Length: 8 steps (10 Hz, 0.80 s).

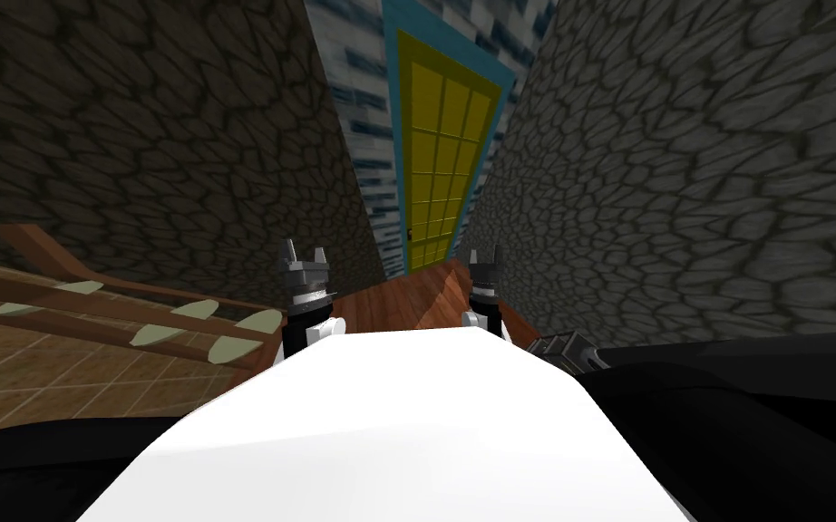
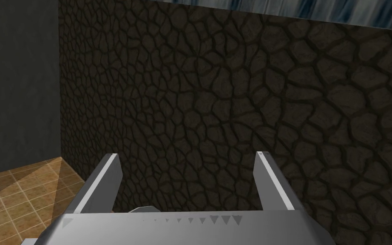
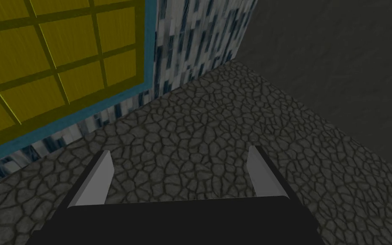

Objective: Pull the door open

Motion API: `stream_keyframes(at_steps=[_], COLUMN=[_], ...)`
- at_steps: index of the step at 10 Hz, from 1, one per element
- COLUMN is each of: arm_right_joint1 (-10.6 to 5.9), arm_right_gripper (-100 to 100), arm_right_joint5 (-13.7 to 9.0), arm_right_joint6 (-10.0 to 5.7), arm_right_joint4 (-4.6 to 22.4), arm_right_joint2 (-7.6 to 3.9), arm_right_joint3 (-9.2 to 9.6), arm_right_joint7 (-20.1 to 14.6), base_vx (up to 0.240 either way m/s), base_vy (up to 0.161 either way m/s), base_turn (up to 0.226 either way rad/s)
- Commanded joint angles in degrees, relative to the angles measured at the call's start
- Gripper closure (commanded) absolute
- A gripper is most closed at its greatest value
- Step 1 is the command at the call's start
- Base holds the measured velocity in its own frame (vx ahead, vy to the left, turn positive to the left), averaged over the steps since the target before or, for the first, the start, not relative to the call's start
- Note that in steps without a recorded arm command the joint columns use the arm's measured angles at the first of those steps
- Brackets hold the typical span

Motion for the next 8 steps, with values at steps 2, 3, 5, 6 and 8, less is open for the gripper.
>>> stream_keyframes(at_steps=[2, 3, 5, 6, 8], arm_right_joint1=[-0.79, -1.07, -1.69, -2.01, -2.64], arm_right_gripper=[-100, -100, -100, -100, -100], arm_right_joint5=[-2.1, -2.9, -4.6, -5.5, -7.4], arm_right_joint6=[-0.8, -1.1, -1.77, -2.12, -2.81], arm_right_joint4=[2.8, 3.9, 6.2, 7.4, 9.8], arm_right_joint2=[-0.75, -1.03, -1.63, -1.93, -2.54], arm_right_joint3=[0.69, 0.96, 1.58, 1.9, 2.53], arm_right_joint7=[-2.4, -3.3, -5.2, -6.2, -8.2], base_vx=[0.087, 0.079, 0.083, 0.093, 0.102], base_vy=[-0.015, -0.022, -0.022, -0.013, -0.015], base_turn=[0.12, 0.127, 0.145, 0.144, 0.154])
